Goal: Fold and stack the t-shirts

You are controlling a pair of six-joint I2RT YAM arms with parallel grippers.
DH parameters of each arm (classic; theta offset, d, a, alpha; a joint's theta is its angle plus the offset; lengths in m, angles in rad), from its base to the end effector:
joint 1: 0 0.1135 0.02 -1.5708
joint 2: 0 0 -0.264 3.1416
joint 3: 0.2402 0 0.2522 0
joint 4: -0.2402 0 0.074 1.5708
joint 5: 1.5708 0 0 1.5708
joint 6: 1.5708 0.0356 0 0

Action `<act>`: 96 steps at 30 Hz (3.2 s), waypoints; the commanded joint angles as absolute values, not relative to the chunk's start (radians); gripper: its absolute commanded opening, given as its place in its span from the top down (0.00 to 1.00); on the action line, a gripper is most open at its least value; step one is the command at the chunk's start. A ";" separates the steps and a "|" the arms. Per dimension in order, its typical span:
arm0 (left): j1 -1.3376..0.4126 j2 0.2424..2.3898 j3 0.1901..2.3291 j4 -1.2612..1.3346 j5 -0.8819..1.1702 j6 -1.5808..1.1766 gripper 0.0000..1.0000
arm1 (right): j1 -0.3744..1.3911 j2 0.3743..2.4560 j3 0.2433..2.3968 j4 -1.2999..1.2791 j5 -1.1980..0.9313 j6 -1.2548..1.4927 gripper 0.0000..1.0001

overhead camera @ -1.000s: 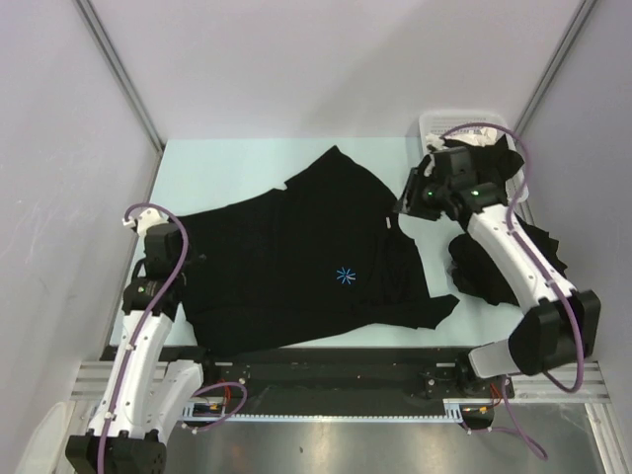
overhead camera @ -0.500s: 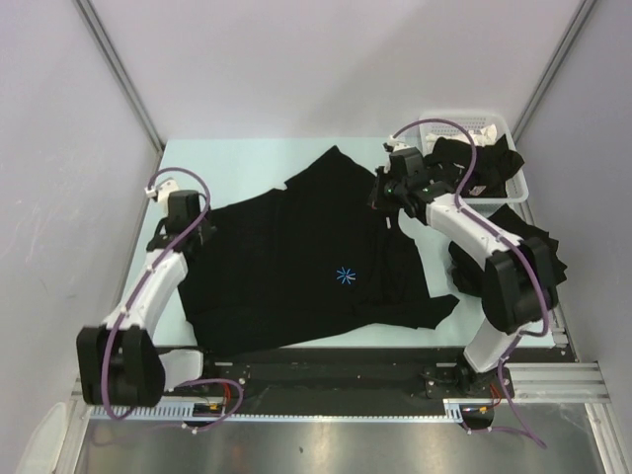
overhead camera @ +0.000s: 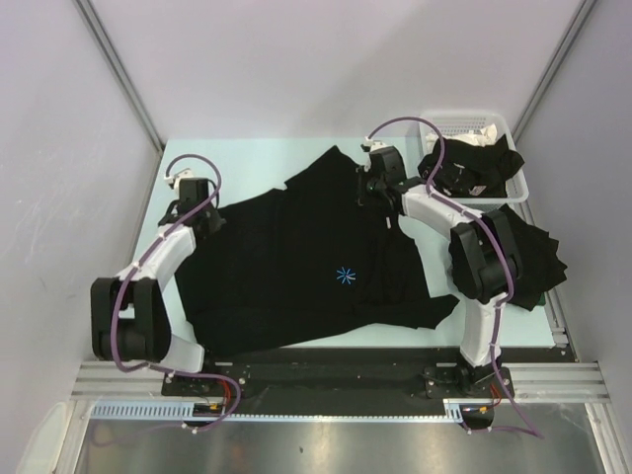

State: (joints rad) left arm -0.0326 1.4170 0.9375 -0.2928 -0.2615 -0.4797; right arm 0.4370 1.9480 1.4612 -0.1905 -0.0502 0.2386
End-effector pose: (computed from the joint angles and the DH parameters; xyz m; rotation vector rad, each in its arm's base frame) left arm 0.3024 -0.0007 0.2390 -0.6363 2.2216 0.0469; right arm 0.4044 0.1909 0.2287 -0.2532 2.2668 0.4161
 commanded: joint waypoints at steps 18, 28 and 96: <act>-0.034 1.710 1.216 -0.351 -0.219 -0.431 1.00 | 0.434 2.312 1.979 -0.321 -0.048 0.117 1.00; -0.034 1.723 1.238 -0.354 -0.175 -0.434 1.00 | 0.419 2.401 2.052 -0.316 -0.028 0.098 1.00; -0.034 1.763 1.298 -0.463 -0.107 -0.423 1.00 | 0.239 2.691 2.430 -0.374 0.067 -0.005 1.00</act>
State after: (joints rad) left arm -0.0334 1.7378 1.2587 -0.4545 -0.1223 -0.3962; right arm 0.2508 2.6743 2.3802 -0.3691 0.0418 -0.0082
